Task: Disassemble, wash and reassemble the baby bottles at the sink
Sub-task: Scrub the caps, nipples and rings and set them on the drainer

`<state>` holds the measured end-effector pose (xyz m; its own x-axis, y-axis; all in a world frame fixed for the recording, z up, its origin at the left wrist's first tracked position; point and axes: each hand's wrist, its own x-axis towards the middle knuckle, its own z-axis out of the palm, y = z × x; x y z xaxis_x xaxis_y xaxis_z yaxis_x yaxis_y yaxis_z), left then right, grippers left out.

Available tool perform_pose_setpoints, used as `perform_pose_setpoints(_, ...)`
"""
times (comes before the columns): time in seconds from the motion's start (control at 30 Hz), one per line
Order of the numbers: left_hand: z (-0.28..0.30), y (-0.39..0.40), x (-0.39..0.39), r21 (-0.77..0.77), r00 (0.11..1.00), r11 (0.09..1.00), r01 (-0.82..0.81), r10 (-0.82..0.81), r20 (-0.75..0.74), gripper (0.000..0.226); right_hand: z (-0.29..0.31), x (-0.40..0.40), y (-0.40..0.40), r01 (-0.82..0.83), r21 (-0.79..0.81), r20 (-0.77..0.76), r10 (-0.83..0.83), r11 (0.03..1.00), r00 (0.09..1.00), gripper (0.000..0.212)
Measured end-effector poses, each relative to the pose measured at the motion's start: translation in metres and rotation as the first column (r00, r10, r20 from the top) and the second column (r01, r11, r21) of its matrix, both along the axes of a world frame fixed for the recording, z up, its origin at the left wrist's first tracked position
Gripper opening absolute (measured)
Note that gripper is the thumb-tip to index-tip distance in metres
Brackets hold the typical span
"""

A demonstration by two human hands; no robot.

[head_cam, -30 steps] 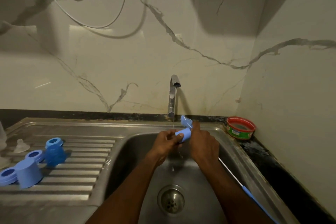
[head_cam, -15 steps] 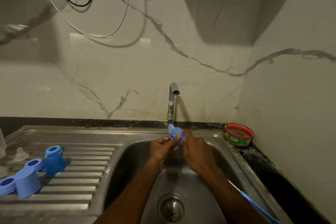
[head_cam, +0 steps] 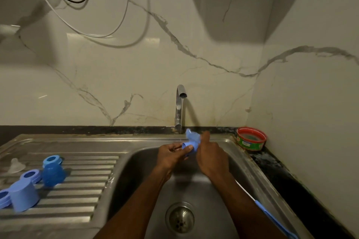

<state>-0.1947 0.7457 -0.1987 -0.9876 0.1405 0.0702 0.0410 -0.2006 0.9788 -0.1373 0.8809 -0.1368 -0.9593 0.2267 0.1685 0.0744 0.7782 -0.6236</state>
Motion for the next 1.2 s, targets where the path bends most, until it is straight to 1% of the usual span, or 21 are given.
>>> perform_pose_setpoints(0.07, -0.002, 0.001, -0.001, -0.008, 1.000, 1.000, -0.012, 0.012, 0.019, 0.049, -0.003, 0.006, -0.004, -0.093, 0.097, 0.050, 0.088, 0.991, 0.995, 0.044)
perform_pose_setpoints(0.13, -0.005, 0.000, -0.005, 0.021, 0.998, 1.000, -0.014, 0.012, 0.059, 0.050, -0.004, 0.011, -0.003, -0.136, 0.175, 0.028, 0.133, 0.975, 0.991, 0.051)
perform_pose_setpoints(0.23, -0.007, 0.002, -0.007, 0.023, 0.994, 0.998, -0.057, 0.055, 0.091, 0.038, -0.004, 0.003, 0.000, 0.028, 0.282, 0.002, -0.030, 0.959, 1.000, 0.060)
perform_pose_setpoints(0.3, -0.009, 0.006, -0.007, -0.058, 0.984, 0.992, -0.112, 0.119, 0.132, 0.027, 0.003, -0.003, -0.001, 0.029, 0.250, 0.124, -0.062, 0.968, 0.990, 0.052)
perform_pose_setpoints(0.37, -0.008, 0.015, -0.007, -0.092, 0.957, 0.987, -0.133, 0.152, 0.247, 0.023, 0.002, 0.002, -0.007, -0.083, 0.190, 0.197, 0.045, 0.978, 0.979, 0.054)
perform_pose_setpoints(0.4, -0.004, 0.016, -0.006, -0.076, 0.937, 0.988, -0.131, 0.148, 0.316, 0.023, -0.001, 0.006, -0.011, -0.132, 0.205, 0.156, 0.101, 0.970, 0.983, 0.057)
perform_pose_setpoints(0.5, 0.002, 0.022, -0.003, -0.044, 0.895, 0.997, -0.058, 0.072, 0.440, 0.026, -0.009, 0.014, -0.008, -0.069, 0.456, -0.026, 0.091, 0.888, 0.996, 0.027)
perform_pose_setpoints(0.53, 0.005, 0.024, 0.003, 0.006, 0.896, 0.999, -0.046, 0.038, 0.441, 0.026, -0.009, 0.010, -0.003, -0.050, 0.428, -0.041, 0.074, 0.903, 0.996, 0.026)
perform_pose_setpoints(0.6, 0.006, 0.025, 0.009, 0.140, 0.914, 0.990, -0.026, -0.033, 0.405, 0.025, -0.003, 0.004, -0.001, -0.050, 0.310, 0.051, 0.035, 0.949, 0.998, 0.031)
perform_pose_setpoints(0.7, 0.008, 0.021, 0.011, 0.111, 0.915, 0.992, -0.051, 0.002, 0.402, 0.023, -0.003, 0.004, -0.010, -0.127, 0.198, 0.147, 0.099, 0.972, 0.984, 0.037)
perform_pose_setpoints(0.73, 0.006, 0.019, 0.010, 0.032, 0.934, 0.998, -0.055, 0.040, 0.356, 0.025, -0.006, 0.006, -0.009, -0.145, 0.212, 0.140, 0.117, 0.966, 0.983, 0.040)
perform_pose_setpoints(0.77, 0.003, 0.017, 0.005, -0.072, 0.968, 0.996, -0.056, 0.072, 0.239, 0.029, -0.008, 0.001, -0.005, -0.121, 0.215, 0.123, 0.096, 0.969, 0.988, 0.045)
perform_pose_setpoints(0.8, -0.005, 0.015, 0.001, -0.204, 0.996, 0.977, -0.063, 0.076, 0.056, 0.034, -0.007, 0.000, 0.003, -0.092, 0.197, 0.108, 0.072, 0.976, 0.992, 0.049)
perform_pose_setpoints(0.87, -0.018, 0.011, -0.002, -0.451, 0.970, 0.883, -0.133, 0.023, -0.241, 0.033, -0.007, -0.009, 0.018, -0.006, 0.171, 0.132, -0.017, 0.985, 0.991, 0.051)
perform_pose_setpoints(0.93, -0.025, 0.010, -0.003, -0.560, 0.928, 0.802, -0.206, -0.022, -0.373, 0.018, -0.005, -0.008, 0.020, -0.033, 0.054, 0.205, 0.021, 0.998, 0.979, 0.041)
perform_pose_setpoints(0.97, -0.025, 0.009, -0.006, -0.608, 0.910, 0.758, -0.234, -0.049, -0.412, 0.020, -0.006, -0.005, 0.020, -0.056, -0.034, 0.192, 0.061, 0.998, 0.979, 0.027)
perform_pose_setpoints(1.0, -0.023, 0.008, -0.005, -0.593, 0.919, 0.776, -0.215, -0.044, -0.391, 0.025, -0.006, 0.001, 0.017, -0.091, -0.138, 0.160, 0.113, 0.986, 0.981, 0.019)
perform_pose_setpoints(1.07, -0.018, 0.007, -0.002, -0.499, 0.942, 0.849, -0.173, -0.006, -0.336, 0.029, -0.004, 0.006, 0.017, -0.143, -0.306, 0.099, 0.181, 0.941, 0.978, 0.021)
perform_pose_setpoints(1.13, -0.012, 0.008, 0.001, -0.566, 0.929, 0.796, -0.214, -0.014, -0.370, 0.026, -0.009, -0.001, 0.023, -0.063, -0.349, 0.128, 0.114, 0.935, 0.985, 0.035)
perform_pose_setpoints(1.17, -0.009, 0.009, 0.002, -0.613, 0.923, 0.752, -0.242, -0.016, -0.384, 0.027, -0.013, -0.005, 0.025, -0.001, -0.326, 0.158, 0.056, 0.946, 0.986, 0.040)
perform_pose_setpoints(1.2, -0.005, 0.010, 0.004, -0.616, 0.920, 0.746, -0.252, -0.012, -0.391, 0.028, -0.015, -0.006, 0.024, 0.033, -0.308, 0.173, 0.021, 0.951, 0.985, 0.043)
